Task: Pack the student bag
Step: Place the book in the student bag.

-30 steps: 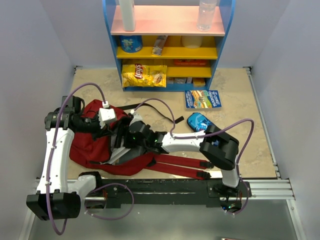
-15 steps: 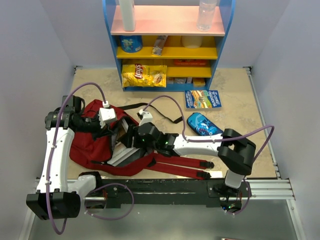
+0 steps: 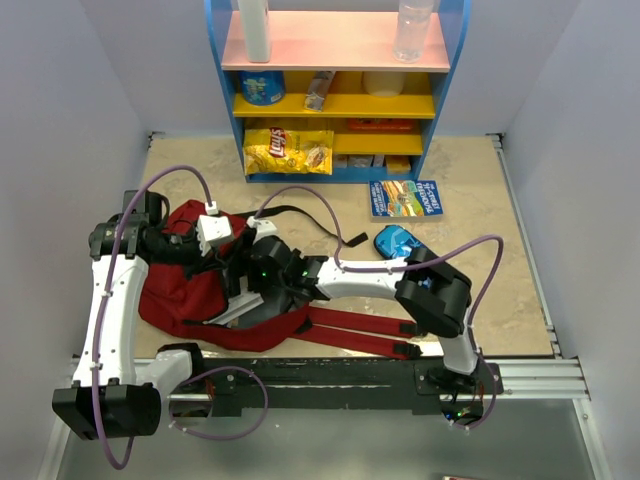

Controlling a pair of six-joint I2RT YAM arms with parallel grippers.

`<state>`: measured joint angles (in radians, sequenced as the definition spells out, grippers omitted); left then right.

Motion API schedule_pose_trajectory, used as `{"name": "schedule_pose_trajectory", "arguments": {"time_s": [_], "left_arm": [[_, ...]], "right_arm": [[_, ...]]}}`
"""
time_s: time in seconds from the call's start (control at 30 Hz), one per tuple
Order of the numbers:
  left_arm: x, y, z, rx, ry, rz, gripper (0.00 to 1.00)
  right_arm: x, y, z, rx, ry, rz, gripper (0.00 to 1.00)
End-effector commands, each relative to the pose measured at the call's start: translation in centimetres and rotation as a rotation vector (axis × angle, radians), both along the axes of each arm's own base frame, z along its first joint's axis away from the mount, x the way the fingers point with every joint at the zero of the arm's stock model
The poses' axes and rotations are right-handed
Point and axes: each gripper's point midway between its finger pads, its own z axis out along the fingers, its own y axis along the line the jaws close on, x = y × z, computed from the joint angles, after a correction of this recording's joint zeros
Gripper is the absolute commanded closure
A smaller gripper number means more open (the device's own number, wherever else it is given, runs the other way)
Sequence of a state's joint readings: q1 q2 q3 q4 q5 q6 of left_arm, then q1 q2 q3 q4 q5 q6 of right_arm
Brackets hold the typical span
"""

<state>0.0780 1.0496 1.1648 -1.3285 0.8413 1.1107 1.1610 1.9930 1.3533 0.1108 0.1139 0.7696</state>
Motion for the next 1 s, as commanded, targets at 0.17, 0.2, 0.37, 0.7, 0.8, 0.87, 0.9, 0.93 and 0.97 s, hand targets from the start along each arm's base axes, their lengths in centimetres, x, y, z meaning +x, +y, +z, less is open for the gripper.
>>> {"name": "schedule_pose_trajectory", "arguments": {"time_s": [0.17,0.2,0.37,0.7,0.8,0.87,0.9,0.93,0.97], "left_arm": [[0.3,-1.4,2.0,-0.076,-0.059,-0.046,1.00],[0.3,-1.3,2.0,-0.074,-0.062,-0.045,1.00],[0.3,-1.2,2.2,-0.065,-0.073,-0.044,1.00],[0.2,-1.3,2.2,-0.073,-0.067,-0.045,1.00],[0.3,-1.3,2.1,-0.073,-0.064,-0.043,1.00],[0.3,-1.4,2.3,-0.078,-0.065,-0.044,1.00],[0.4,-1.4,2.3,-0.079,-0.065,-0.044,1.00],[0.4,-1.4,2.3,-0.078,-0.062,-0.042,1.00],[0.4,-1.4,2.3,-0.078,-0.062,-0.042,1.00]], "right_arm": [[-0.1,-3.3,5.4,0.057,-0.098,0.024,0.02],[0.0,-3.7,6.4,0.087,-0.101,0.006,0.03],[0.0,-5.7,4.9,0.063,-0.078,-0.053,0.32],[1.0,-6.3,2.8,-0.018,-0.089,-0.109,0.81],[0.5,-5.2,2.8,-0.013,-0.089,-0.082,0.85],[0.4,-4.2,3.3,0.000,-0.087,-0.067,0.87],[-0.2,-3.6,2.5,-0.011,-0.080,-0.049,0.87],[-0.5,-2.7,3.0,0.010,-0.065,-0.027,0.88],[-0.7,-2.2,3.0,0.025,-0.048,-0.013,0.88]]}}
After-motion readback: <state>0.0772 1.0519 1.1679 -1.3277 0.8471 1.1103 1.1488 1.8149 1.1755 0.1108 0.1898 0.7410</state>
